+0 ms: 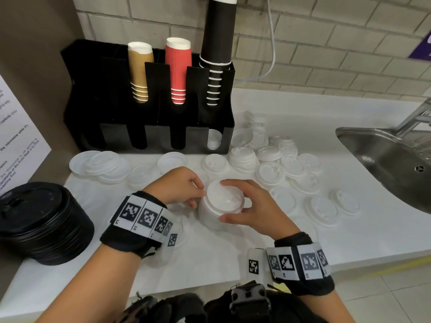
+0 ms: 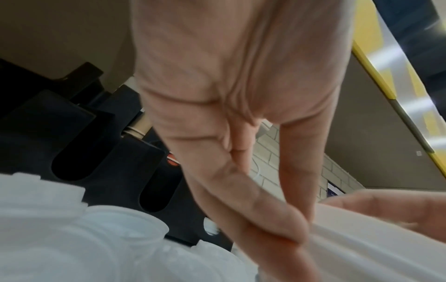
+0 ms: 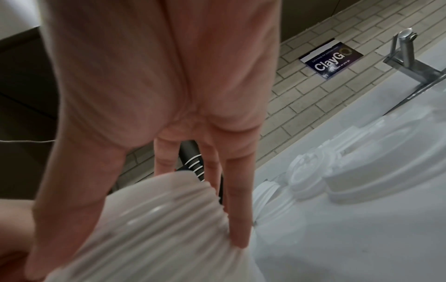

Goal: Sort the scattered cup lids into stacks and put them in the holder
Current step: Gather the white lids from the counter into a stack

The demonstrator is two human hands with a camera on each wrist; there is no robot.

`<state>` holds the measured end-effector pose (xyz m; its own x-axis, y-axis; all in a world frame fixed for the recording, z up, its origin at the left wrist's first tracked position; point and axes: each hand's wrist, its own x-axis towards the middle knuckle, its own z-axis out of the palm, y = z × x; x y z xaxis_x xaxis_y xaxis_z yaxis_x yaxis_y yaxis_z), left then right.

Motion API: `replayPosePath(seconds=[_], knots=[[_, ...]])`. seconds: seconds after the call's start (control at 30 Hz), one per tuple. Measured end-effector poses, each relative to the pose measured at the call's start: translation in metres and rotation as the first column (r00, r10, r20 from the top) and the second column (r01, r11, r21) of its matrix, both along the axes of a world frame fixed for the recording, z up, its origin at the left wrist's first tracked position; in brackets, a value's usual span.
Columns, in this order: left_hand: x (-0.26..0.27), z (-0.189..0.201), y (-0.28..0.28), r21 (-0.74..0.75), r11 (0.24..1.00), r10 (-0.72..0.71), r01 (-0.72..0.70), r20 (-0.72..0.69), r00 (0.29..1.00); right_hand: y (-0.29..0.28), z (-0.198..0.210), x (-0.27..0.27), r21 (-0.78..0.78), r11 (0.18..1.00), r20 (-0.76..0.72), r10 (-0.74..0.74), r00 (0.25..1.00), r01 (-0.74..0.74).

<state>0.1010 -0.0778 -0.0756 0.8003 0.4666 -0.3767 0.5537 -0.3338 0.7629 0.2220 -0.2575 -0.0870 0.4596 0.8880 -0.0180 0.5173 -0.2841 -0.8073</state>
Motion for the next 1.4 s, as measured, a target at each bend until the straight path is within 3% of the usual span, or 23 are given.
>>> replayPosePath(seconds=[0.17,0.37,0.47,0.57,0.63,0.7,0.77,0.83,0.9,1.03,1.13,1.23,1.33,1.4], knots=[[0.003,0.000,0.004,-0.066,0.997,0.031,-0.031,-0.002,1.000,-0.001,-0.003,-0.001,0.047,0.998,-0.011,-0.029,1.000,0.030],[0.006,0.001,0.003,-0.010,1.000,0.008,-0.008,-0.060,0.998,0.002,-0.007,0.000,0.068,0.997,-0.023,-0.022,0.999,0.024],[0.006,0.005,-0.003,0.086,0.983,-0.161,0.161,-0.002,0.987,0.002,-0.010,0.000,0.081,0.996,-0.035,-0.030,0.999,0.033],[0.009,0.014,-0.010,0.234,0.887,-0.415,0.398,0.026,0.910,0.001,-0.008,0.004,0.036,0.999,-0.029,0.020,0.999,-0.019],[0.013,0.014,-0.013,0.251,0.884,-0.417,0.395,0.039,0.908,-0.004,-0.001,0.014,-0.008,1.000,-0.012,-0.003,1.000,0.003],[0.014,0.011,-0.013,0.285,0.893,-0.363,0.348,0.001,0.932,-0.010,0.006,0.031,-0.042,0.987,0.080,-0.153,0.985,0.157],[0.013,0.007,-0.012,0.284,0.903,-0.331,0.322,-0.017,0.943,-0.015,0.011,0.050,-0.228,0.917,0.261,-0.266,0.928,0.327],[0.013,0.005,-0.012,0.267,0.915,-0.316,0.304,0.004,0.949,-0.014,0.012,0.063,-0.510,0.740,0.405,-0.243,0.881,0.438],[0.013,0.004,-0.013,0.269,0.920,-0.305,0.287,0.027,0.952,-0.010,0.012,0.069,-0.637,0.604,0.449,-0.214,0.868,0.479],[0.013,0.001,-0.014,0.266,0.927,-0.283,0.263,0.039,0.958,0.001,0.007,0.069,-0.697,0.562,0.428,-0.172,0.887,0.445],[0.016,0.000,-0.015,0.293,0.921,-0.280,0.256,0.046,0.959,0.002,0.011,0.066,-0.703,0.581,0.391,-0.165,0.906,0.409],[0.019,-0.002,-0.016,0.292,0.927,-0.263,0.236,0.058,0.963,-0.003,0.029,0.067,-0.626,0.707,0.272,-0.197,0.942,0.329],[0.021,-0.006,-0.016,0.286,0.933,-0.246,0.217,0.067,0.967,-0.009,0.045,0.058,-0.372,0.901,0.061,-0.219,0.974,0.225],[0.021,-0.008,-0.017,0.284,0.938,-0.230,0.198,0.083,0.970,-0.010,0.047,0.045,-0.164,0.972,-0.057,-0.180,0.982,0.168]])
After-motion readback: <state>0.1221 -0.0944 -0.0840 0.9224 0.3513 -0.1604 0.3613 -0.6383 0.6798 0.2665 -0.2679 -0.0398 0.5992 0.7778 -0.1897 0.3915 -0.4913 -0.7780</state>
